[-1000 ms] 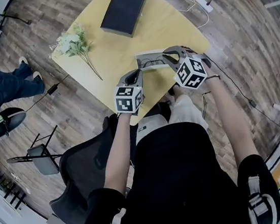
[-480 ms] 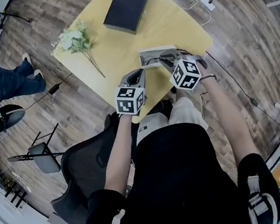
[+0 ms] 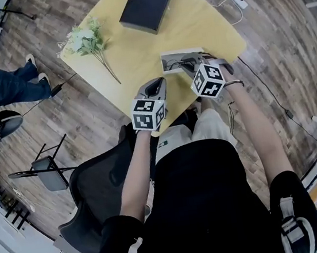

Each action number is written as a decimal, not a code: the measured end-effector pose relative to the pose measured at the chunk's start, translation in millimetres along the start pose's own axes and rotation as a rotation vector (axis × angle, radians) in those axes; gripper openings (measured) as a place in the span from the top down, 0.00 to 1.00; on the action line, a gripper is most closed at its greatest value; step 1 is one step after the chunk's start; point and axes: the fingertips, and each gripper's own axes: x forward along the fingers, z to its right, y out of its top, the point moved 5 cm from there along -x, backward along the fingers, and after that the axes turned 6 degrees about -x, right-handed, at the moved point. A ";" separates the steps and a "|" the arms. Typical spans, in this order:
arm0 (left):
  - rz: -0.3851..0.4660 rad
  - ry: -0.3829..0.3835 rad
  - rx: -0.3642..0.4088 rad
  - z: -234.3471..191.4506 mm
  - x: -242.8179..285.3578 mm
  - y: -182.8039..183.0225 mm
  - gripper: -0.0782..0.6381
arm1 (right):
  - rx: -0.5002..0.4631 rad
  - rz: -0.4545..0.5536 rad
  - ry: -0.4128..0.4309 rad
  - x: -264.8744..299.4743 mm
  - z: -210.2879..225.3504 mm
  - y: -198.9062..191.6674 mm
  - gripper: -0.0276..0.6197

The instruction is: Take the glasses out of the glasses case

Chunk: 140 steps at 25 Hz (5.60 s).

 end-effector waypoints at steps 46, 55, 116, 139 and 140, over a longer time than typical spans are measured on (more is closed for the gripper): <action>0.043 0.013 -0.004 -1.5 -14.8 8.8 0.86 | -0.074 -0.017 -0.120 -15.6 -1.0 8.3 0.92; 0.074 0.011 0.006 3.0 -24.8 21.0 0.86 | -0.114 0.018 -0.160 -44.7 -1.7 26.3 0.92; 0.629 -0.130 0.291 122.6 -169.6 231.4 0.86 | 0.453 1.148 -0.590 -380.6 102.6 132.9 0.92; 0.607 -0.121 0.282 115.7 -160.0 230.3 0.86 | 0.483 1.084 -0.564 -356.9 105.6 118.8 0.92; 0.604 -0.121 0.281 115.6 -158.3 230.3 0.86 | 0.482 1.083 -0.564 -357.2 106.4 117.6 0.92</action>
